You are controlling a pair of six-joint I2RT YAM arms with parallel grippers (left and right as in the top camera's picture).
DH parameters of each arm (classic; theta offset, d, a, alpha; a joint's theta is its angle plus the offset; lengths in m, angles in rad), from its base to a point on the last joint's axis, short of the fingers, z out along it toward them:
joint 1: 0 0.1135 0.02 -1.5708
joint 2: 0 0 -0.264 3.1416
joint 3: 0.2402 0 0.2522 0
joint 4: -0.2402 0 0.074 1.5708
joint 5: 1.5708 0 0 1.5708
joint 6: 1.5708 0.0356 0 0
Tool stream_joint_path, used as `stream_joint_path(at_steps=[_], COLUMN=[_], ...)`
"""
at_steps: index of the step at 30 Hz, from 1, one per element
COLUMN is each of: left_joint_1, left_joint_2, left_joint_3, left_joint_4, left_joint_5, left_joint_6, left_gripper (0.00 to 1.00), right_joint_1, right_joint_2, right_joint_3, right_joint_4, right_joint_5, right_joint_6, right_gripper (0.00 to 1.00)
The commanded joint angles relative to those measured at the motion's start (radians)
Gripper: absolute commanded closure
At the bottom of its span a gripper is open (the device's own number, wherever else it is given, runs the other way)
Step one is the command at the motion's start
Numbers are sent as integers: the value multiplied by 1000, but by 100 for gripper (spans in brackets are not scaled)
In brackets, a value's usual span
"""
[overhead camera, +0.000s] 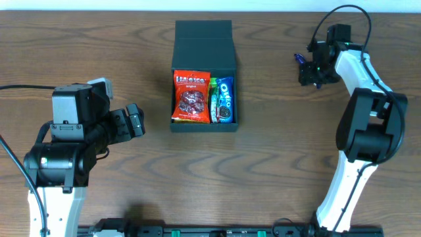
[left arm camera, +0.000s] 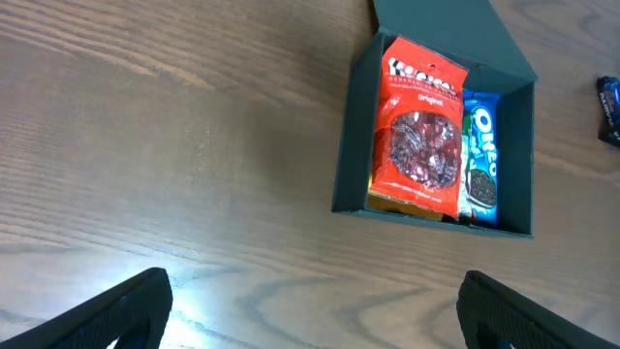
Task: Pack container
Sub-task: 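Grasp the blue candy stick with the right gripper, then insert the blue candy stick into the box and release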
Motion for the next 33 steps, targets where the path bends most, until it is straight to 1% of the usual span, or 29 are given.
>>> stream_joint_path(at_steps=[1, 2, 3, 4, 6, 9, 14, 17, 24, 27, 30, 33], left_joint_1=[-3, -3, -3, -3, -3, -3, -3, -3, -3, -3, -3, -3], left_joint_2=[2, 2, 2, 2, 2, 2, 2, 2, 2, 2, 2, 2], left_joint_3=[23, 23, 23, 23, 23, 23, 23, 23, 23, 23, 23, 23], left_joint_4=[1, 1, 1, 2, 1, 1, 1, 1, -6, -6, -6, -6], left_joint_5=[-10, -10, -10, -10, -10, -6, -6, -6, -6, -6, -6, -6], left_joint_6=[10, 10, 10, 10, 10, 10, 10, 10, 10, 7, 2, 2], left_gripper=[5, 5, 5, 5, 5, 5, 5, 5, 5, 5, 5, 5], right_joint_1=[9, 11, 13, 18, 28, 50, 100, 154, 299, 368, 432, 488], right_joint_2=[13, 13, 13, 13, 12, 3, -53, -120, -257, -274, -270, -268], right_joint_3=[10, 10, 10, 10, 10, 14, 62, 95, 97, 97, 96, 96], right_joint_4=[-5, -6, -8, -9, -11, -30, -96, -149, -243, -293, -352, -384], right_joint_5=[-14, -14, -14, -14, -14, -18, -93, -142, -262, -298, -298, -297], right_joint_6=[68, 91, 111, 135, 167, 203, 219, 264, 397, 452, 500, 569], right_gripper=[50, 57, 62, 71, 83, 90, 93, 93, 94, 91, 92, 95])
